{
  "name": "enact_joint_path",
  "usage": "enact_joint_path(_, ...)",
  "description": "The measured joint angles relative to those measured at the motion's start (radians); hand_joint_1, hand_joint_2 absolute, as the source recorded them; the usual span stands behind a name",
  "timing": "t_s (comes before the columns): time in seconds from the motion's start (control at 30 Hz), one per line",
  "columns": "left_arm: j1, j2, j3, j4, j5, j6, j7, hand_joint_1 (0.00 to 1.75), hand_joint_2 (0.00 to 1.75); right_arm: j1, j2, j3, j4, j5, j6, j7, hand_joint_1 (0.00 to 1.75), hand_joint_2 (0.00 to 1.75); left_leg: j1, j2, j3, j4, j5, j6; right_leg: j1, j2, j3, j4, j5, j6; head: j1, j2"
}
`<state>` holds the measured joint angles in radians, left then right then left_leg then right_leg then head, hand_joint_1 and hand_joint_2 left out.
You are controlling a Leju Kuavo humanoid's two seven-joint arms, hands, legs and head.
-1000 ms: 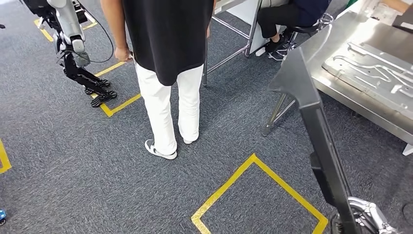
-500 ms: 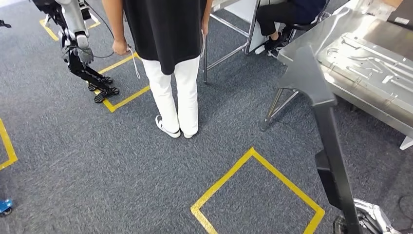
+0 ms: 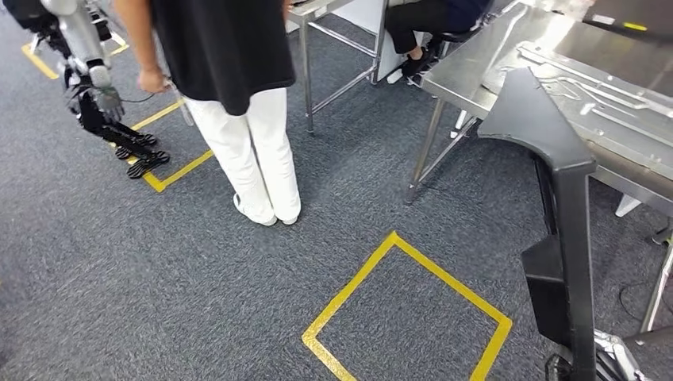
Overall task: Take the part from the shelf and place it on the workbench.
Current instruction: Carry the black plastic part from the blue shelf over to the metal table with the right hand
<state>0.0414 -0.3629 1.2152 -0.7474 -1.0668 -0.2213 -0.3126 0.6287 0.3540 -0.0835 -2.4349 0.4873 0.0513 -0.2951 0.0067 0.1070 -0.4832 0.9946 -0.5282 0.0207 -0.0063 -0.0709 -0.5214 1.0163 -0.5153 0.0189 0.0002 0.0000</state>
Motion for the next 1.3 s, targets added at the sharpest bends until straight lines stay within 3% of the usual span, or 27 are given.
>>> enact_joint_path(0.07, 0.003, 0.0, -0.017, -0.002, 0.016, 0.001, 0.007, 0.0, 0.0, 0.001, 0.0, 0.0, 0.0, -0.002, 0.0, 0.002, 1.75, 1.75, -0.001, 0.015, 0.002, 0.001, -0.003, -0.012, 0.001, 0.019, -0.007, -0.003, 0.003, -0.012, -0.001, 0.0)
enact_joint_path(0.13, 0.006, 0.0, -0.034, -0.004, 0.032, 0.002, 0.012, 0.0, 0.0, 0.003, 0.0, -0.001, -0.001, -0.004, 0.001, 0.003, 1.75, 1.75, 0.003, -0.02, -0.01, 0.032, -0.03, -0.022, -0.003, 0.039, -0.009, -0.01, 0.009, -0.026, -0.001, 0.0)
enact_joint_path(0.2, 0.014, 0.0, -0.049, -0.005, 0.051, 0.006, 0.018, 0.0, 0.0, 0.003, 0.0, 0.0, -0.002, -0.006, 0.001, 0.002, 1.75, 1.75, 0.006, -0.077, -0.058, 0.14, -0.092, -0.026, -0.004, 0.057, -0.012, -0.012, 0.014, -0.038, -0.001, 0.0)
enact_joint_path(0.27, 0.027, 0.0, -0.067, -0.006, 0.071, 0.01, 0.026, 0.0, 0.0, 0.004, 0.0, 0.001, -0.001, -0.007, 0.002, 0.001, 1.75, 1.75, 0.006, -0.096, -0.121, 0.269, -0.139, -0.026, -0.001, 0.082, -0.016, -0.01, 0.015, -0.043, -0.001, 0.0)
enact_joint_path(0.3, 0.033, 0.0, -0.076, -0.008, 0.078, 0.011, 0.029, 0.0, 0.0, 0.004, 0.0, 0.001, 0.0, -0.007, 0.002, 0.001, 1.75, 1.75, 0.006, -0.099, -0.136, 0.293, -0.135, -0.026, 0.0, 0.096, -0.017, -0.008, 0.016, -0.043, -0.001, 0.0)
enact_joint_path(0.33, 0.038, 0.0, -0.085, -0.009, 0.083, 0.012, 0.031, 0.0, 0.0, 0.005, 0.0, 0.001, 0.0, -0.007, 0.003, 0.001, 1.75, 1.75, 0.006, -0.101, -0.133, 0.28, -0.111, -0.024, 0.001, 0.111, -0.017, -0.005, 0.015, -0.043, -0.001, 0.0)
enact_joint_path(0.37, 0.041, 0.001, -0.092, -0.01, 0.087, 0.012, 0.032, 0.0, 0.0, 0.006, 0.0, 0.001, 0.0, -0.007, 0.003, 0.001, 1.75, 1.75, 0.006, -0.108, -0.112, 0.227, -0.071, -0.022, 0.001, 0.125, -0.018, 0.0, 0.014, -0.041, -0.001, 0.0)
enact_joint_path(0.43, 0.044, 0.002, -0.104, -0.013, 0.096, 0.014, 0.034, 0.0, 0.0, 0.007, 0.0, 0.001, 0.0, -0.007, 0.004, 0.001, 1.75, 1.75, 0.007, -0.146, -0.061, 0.097, -0.009, -0.015, 0.002, 0.149, -0.023, 0.012, 0.01, -0.036, -0.001, 0.0)
enact_joint_path(0.5, 0.049, 0.003, -0.115, -0.016, 0.116, 0.019, 0.045, 0.0, 0.0, 0.008, 0.0, 0.003, 0.001, -0.006, 0.004, 0.0, 1.75, 1.75, 0.007, -0.174, -0.041, 0.039, 0.002, -0.011, 0.001, 0.171, -0.033, 0.02, 0.01, -0.025, -0.001, 0.0)
enact_joint_path(0.57, 0.054, 0.003, -0.134, -0.023, 0.143, 0.025, 0.059, 0.0, 0.0, 0.011, 0.0, 0.004, 0.0, -0.006, 0.004, 0.0, 1.75, 1.75, 0.007, -0.159, -0.039, 0.032, 0.003, -0.003, 0.0, 0.193, -0.04, 0.019, 0.015, -0.012, -0.001, 0.0)
enact_joint_path(0.6, 0.057, 0.003, -0.146, -0.027, 0.153, 0.028, 0.064, 0.0, 0.0, 0.013, 0.0, 0.005, 0.0, -0.005, 0.004, 0.0, 1.75, 1.75, 0.009, -0.147, -0.037, 0.026, 0.007, 0.003, 0.0, 0.189, -0.044, 0.022, 0.013, -0.007, -0.001, 0.0)
enact_joint_path(0.67, 0.061, 0.003, -0.165, -0.033, 0.164, 0.03, 0.068, 0.0, 0.0, 0.015, 0.0, 0.005, -0.001, -0.004, 0.004, -0.001, 1.75, 1.75, 0.014, -0.123, -0.033, 0.013, 0.017, 0.016, 0.002, 0.145, -0.066, 0.07, -0.02, 0.003, 0.002, 0.0)
enact_joint_path(0.73, 0.067, 0.003, -0.176, -0.035, 0.17, 0.03, 0.07, 0.0, 0.0, 0.015, -0.001, 0.006, -0.001, -0.004, 0.004, -0.001, 1.75, 1.75, 0.013, -0.099, -0.034, 0.011, 0.019, 0.02, -0.001, 0.093, -0.121, 0.187, -0.085, 0.013, 0.004, 0.0)
enact_joint_path(0.77, 0.071, 0.003, -0.181, -0.036, 0.174, 0.031, 0.071, 0.0, 0.0, 0.014, -0.001, 0.006, 0.0, -0.004, 0.004, -0.001, 1.75, 1.75, 0.012, -0.084, -0.035, 0.011, 0.018, 0.02, -0.004, 0.082, -0.148, 0.246, -0.109, 0.018, 0.004, 0.0)
enact_joint_path(0.8, 0.075, 0.003, -0.187, -0.037, 0.179, 0.031, 0.073, 0.0, 0.0, 0.015, -0.001, 0.007, 0.001, -0.004, 0.005, -0.001, 1.75, 1.75, 0.012, -0.07, -0.035, 0.011, 0.017, 0.019, -0.007, 0.078, -0.162, 0.276, -0.114, 0.021, 0.004, 0.0)
enact_joint_path(0.83, 0.077, 0.003, -0.194, -0.038, 0.187, 0.031, 0.075, 0.0, 0.0, 0.015, -0.001, 0.007, 0.001, -0.005, 0.006, -0.001, 1.75, 1.75, 0.012, -0.057, -0.034, 0.012, 0.015, 0.018, -0.009, 0.074, -0.157, 0.268, -0.098, 0.024, 0.004, 0.0)
enact_joint_path(0.9, 0.08, 0.003, -0.208, -0.039, 0.204, 0.031, 0.081, 0.0, 0.0, 0.016, -0.001, 0.008, 0.002, -0.005, 0.009, -0.001, 1.75, 1.75, 0.012, -0.034, -0.029, 0.012, 0.01, 0.014, -0.012, 0.053, -0.094, 0.153, -0.031, 0.023, 0.004, 0.0)
enact_joint_path(0.97, 0.084, 0.003, -0.224, -0.044, 0.222, 0.03, 0.088, 0.0, 0.0, 0.015, -0.001, 0.009, 0.002, -0.005, 0.011, -0.001, 1.75, 1.75, 0.008, -0.018, -0.022, 0.012, 0.005, 0.005, -0.005, 0.018, -0.033, 0.035, 0.01, 0.012, 0.003, 0.0)
enact_joint_path(1.0, 0.086, 0.003, -0.231, -0.047, 0.229, 0.03, 0.091, 0.0, 0.0, 0.015, -0.001, 0.01, 0.001, -0.005, 0.013, -0.002, 1.75, 1.75, 0.007, -0.01, -0.02, 0.012, 0.003, 0.0, 0.0, 0.009, -0.021, 0.009, 0.014, 0.005, 0.003, 0.0)
enact_joint_path(1.1, 0.09, 0.003, -0.252, -0.056, 0.246, 0.029, 0.102, 0.0, 0.0, 0.017, -0.001, 0.01, 0.001, -0.005, 0.018, -0.002, 1.75, 1.75, 0.006, 0.008, -0.009, 0.01, -0.002, -0.017, 0.002, 0.031, -0.023, -0.001, 0.015, -0.013, 0.003, 0.0)
enact_joint_path(1.17, 0.093, 0.003, -0.264, -0.061, 0.255, 0.029, 0.107, 0.0, 0.0, 0.017, 0.0, 0.011, 0.0, -0.004, 0.019, -0.002, 1.75, 1.75, 0.008, -0.027, -0.02, 0.046, -0.033, -0.026, -0.004, 0.05, -0.021, -0.01, 0.022, -0.026, 0.002, 0.0)
enact_joint_path(1.23, 0.101, 0.003, -0.27, -0.065, 0.26, 0.029, 0.109, 0.0, 0.0, 0.016, 0.0, 0.012, 0.0, -0.003, 0.019, -0.002, 1.75, 1.75, 0.01, -0.078, -0.07, 0.158, -0.097, -0.028, -0.005, 0.069, -0.021, -0.013, 0.025, -0.034, 0.002, 0.0)
enact_joint_path(1.3, 0.11, 0.004, -0.276, -0.068, 0.265, 0.029, 0.114, 0.0, 0.0, 0.016, 0.0, 0.012, 0.001, -0.002, 0.02, -0.001, 1.75, 1.75, 0.009, -0.095, -0.126, 0.269, -0.134, -0.027, -0.001, 0.094, -0.023, -0.011, 0.025, -0.036, 0.002, 0.0)
